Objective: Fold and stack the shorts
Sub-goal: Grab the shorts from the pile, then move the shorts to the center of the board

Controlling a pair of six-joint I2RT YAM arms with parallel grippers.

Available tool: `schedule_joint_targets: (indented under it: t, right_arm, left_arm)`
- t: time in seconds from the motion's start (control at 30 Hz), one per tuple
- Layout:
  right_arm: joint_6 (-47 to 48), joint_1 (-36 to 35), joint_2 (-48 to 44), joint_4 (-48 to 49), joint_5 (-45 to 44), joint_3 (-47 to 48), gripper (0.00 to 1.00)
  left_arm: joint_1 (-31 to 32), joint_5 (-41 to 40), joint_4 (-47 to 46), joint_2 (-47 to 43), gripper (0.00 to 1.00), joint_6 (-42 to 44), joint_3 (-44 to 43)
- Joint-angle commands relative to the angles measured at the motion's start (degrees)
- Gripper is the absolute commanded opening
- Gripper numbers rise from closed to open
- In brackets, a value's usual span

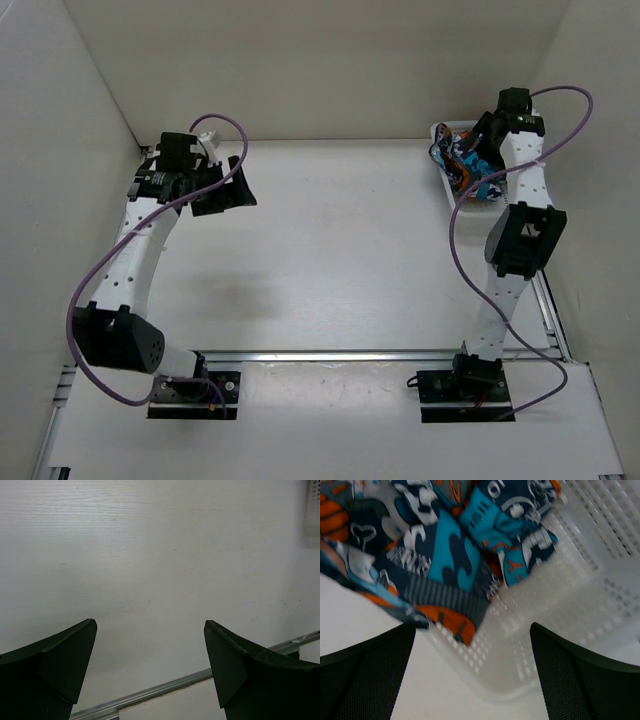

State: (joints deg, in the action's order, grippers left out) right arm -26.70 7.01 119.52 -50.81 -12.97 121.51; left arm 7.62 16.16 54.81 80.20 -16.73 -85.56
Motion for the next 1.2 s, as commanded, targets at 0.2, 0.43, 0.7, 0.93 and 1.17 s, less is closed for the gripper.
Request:
schedule_joint_targets:
  t: [0.2,0.43,0.7,0.93,1.17]
  right_arm:
    - [-7.4,3.1,21.62,2.81,11.21,19.11,0.8]
    - [-9.69,3.1,14.18,6.07,4.46,16.49,0.01]
    - [-2.05,-0.85,-5.95,6.95,10.76,23.22,0.01]
    - [1.55,-11.03,-20.99,10.82,22.63,22.98,0.01]
    - [2.62,-30.25,-33.27,14.93,25.64,1.84,0.01]
  left_arm:
    - [0.47,1.94,-0.58,4.96,1.0,0.21,-6.64]
    - [0.47,2.47,0.83,8.82,1.0,1.78,-11.82]
    - [0.47,3.69,0.83,8.83,1.0,-1.36,-11.82]
    - [-4.45,3.7,1.36,4.88,1.0,-6.73,-9.72]
    - [-11.47,3.18,3.55,0.66,1.0,-7.26,-9.19]
